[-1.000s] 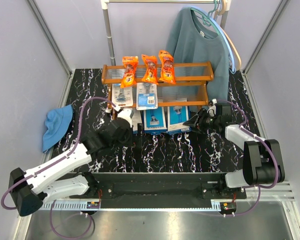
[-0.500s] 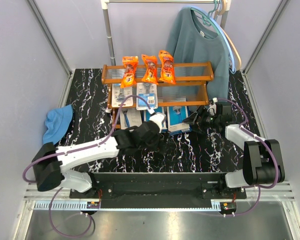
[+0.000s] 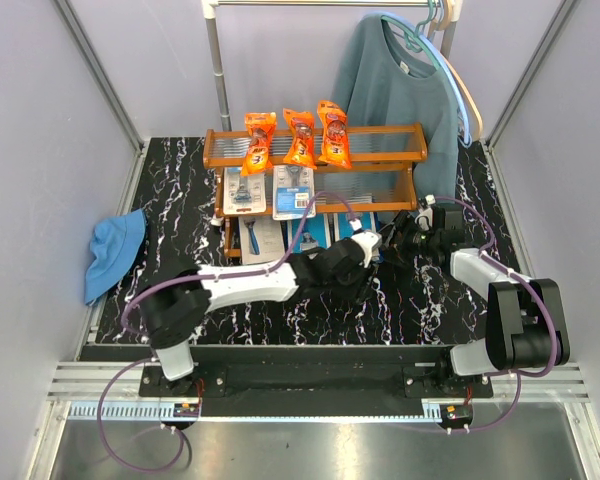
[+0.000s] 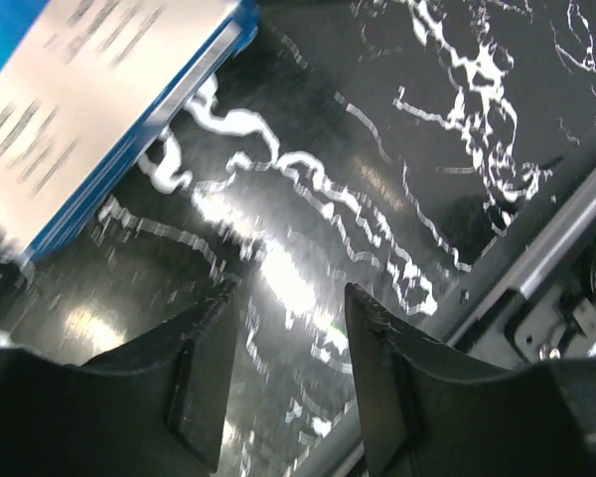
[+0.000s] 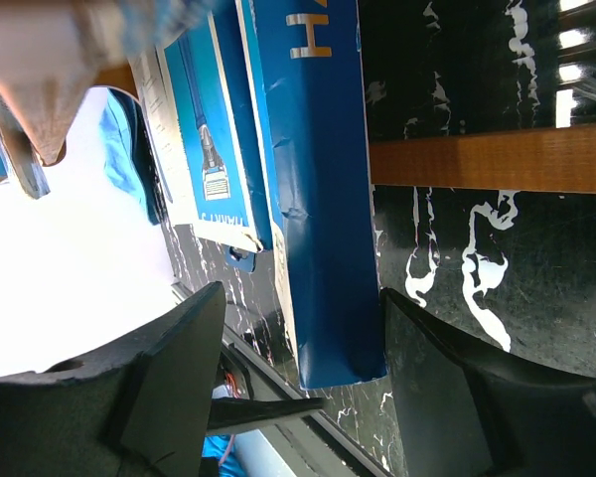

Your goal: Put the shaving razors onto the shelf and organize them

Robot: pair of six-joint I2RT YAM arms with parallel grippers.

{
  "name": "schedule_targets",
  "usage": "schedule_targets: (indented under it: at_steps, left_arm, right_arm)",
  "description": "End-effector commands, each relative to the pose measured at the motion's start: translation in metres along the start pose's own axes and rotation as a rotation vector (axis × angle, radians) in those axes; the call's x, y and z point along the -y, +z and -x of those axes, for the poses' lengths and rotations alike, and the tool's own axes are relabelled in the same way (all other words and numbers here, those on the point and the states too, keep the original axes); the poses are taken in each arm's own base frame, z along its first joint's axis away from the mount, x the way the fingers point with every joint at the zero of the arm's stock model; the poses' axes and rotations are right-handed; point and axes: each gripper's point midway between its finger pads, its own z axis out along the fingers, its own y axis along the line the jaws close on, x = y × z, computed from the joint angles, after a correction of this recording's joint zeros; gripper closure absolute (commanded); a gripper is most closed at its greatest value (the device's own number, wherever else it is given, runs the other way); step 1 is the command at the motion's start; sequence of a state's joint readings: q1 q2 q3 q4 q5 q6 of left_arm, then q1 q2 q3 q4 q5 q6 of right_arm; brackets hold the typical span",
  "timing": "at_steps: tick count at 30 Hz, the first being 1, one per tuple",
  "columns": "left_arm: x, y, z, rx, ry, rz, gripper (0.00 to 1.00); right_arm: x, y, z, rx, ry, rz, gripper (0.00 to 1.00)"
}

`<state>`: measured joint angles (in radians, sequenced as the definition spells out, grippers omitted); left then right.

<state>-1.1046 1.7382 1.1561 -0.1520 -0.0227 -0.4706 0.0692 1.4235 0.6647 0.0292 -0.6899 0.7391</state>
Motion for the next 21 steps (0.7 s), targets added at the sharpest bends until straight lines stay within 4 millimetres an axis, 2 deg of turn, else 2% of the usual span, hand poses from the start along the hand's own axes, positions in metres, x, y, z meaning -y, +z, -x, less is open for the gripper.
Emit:
schedule_targets:
  at_steps: [1, 5, 10, 13, 21]
  left_arm:
    - [0.025, 0.016, 0.037, 0.088, 0.032, -0.081, 0.51]
    - [0.024, 0.034, 0.039, 0.081, 0.035, -0.066, 0.52]
    - [0.003, 0.051, 0.043, 0.084, 0.015, 0.003, 0.51]
    - [-0.008, 0.055, 0.045, 0.090, -0.005, 0.023, 0.51]
    - [-0.021, 0.052, 0.066, 0.114, -0.006, 0.048, 0.50]
  right_arm:
    - [-0.022, -0.003, 0.018, 0.049, -0.052, 0.051, 0.28]
    - [-0.020, -0.002, 0.017, 0.043, -0.048, 0.049, 0.28]
    - [-0.020, -0.003, 0.015, 0.040, -0.048, 0.048, 0.28]
    - [-0.020, -0.006, 0.014, 0.043, -0.050, 0.041, 0.28]
    - [-0.027, -0.015, 0.015, 0.069, -0.073, 0.038, 0.27]
